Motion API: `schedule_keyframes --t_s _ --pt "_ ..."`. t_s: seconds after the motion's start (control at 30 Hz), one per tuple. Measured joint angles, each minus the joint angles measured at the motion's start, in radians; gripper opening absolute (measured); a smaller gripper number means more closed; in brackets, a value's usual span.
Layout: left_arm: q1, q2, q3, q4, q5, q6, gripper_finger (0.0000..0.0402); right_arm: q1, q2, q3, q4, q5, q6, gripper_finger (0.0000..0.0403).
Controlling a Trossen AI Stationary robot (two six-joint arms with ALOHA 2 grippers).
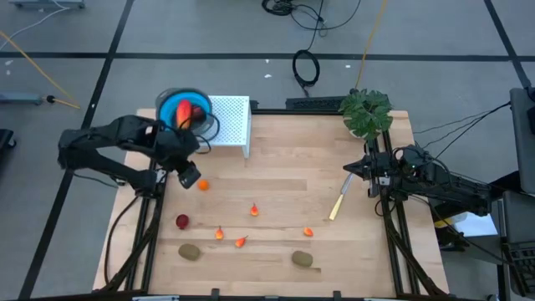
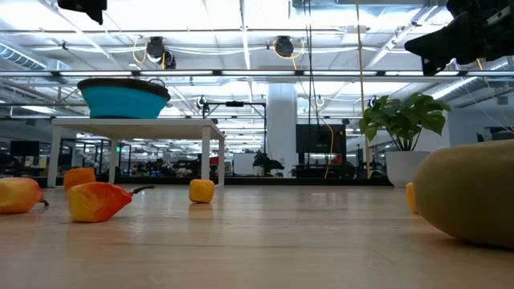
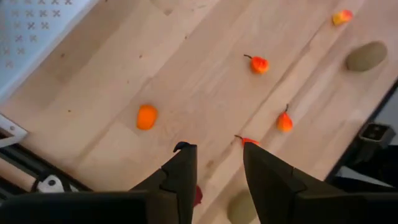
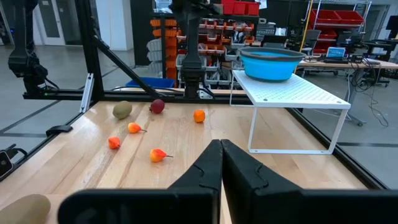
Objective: Pick & Place Fruit
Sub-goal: Put the orange into the blue strainer bowl on the shelf
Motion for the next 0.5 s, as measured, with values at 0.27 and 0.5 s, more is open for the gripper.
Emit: schedule_keyframes --t_s 0.27,0.5 --pt "-0.088 0.029 0.0 0.002 -0.084 -0.028 0.0116 0.0 0.0 0.0 0.0 0.0 0.0 0.0" --pt "-0.137 0.102 0.0 -0.001 -0.192 -0.046 0.0136 0.0 0.0 0.0 0.0 0.0 0.001 0.0"
